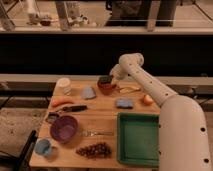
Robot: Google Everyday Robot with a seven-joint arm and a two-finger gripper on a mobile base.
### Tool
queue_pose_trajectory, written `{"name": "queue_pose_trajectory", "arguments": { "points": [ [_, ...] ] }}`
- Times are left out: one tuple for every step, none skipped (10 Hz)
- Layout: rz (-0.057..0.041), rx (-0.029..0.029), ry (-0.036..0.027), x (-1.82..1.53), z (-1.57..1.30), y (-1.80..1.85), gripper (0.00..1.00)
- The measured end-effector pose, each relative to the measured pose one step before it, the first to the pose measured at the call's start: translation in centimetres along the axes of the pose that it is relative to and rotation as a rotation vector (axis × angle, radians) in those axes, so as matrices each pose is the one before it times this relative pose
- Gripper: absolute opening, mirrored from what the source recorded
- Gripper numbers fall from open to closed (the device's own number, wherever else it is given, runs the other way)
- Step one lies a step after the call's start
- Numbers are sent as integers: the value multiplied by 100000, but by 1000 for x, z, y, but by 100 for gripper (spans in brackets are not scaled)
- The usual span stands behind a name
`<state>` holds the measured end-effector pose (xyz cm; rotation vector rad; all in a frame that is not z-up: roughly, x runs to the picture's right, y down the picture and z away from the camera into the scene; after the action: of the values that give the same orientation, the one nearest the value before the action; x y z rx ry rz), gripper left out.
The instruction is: Place eraser in red bowl
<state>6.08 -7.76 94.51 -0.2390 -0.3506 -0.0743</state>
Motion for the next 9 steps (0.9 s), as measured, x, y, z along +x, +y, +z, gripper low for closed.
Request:
{"name": "queue_pose_trajectory", "arguments": {
  "points": [
    [-197, -57, -3, -108, 43, -7, 80],
    [-257, 5, -1, -151, -3, -49, 80],
    [-20, 224, 131, -10, -97, -72, 80],
    [-36, 279, 143, 48, -76, -8, 80],
    [-154, 1292, 185, -109, -333, -226, 80],
    [-153, 1457, 99, -113, -418, -247, 80],
    [-74, 2139, 591, 1, -931, -549, 80],
    [-9, 1962, 643, 73, -955, -483, 80],
    [52, 721, 239, 31, -302, -99, 80]
  ]
}}
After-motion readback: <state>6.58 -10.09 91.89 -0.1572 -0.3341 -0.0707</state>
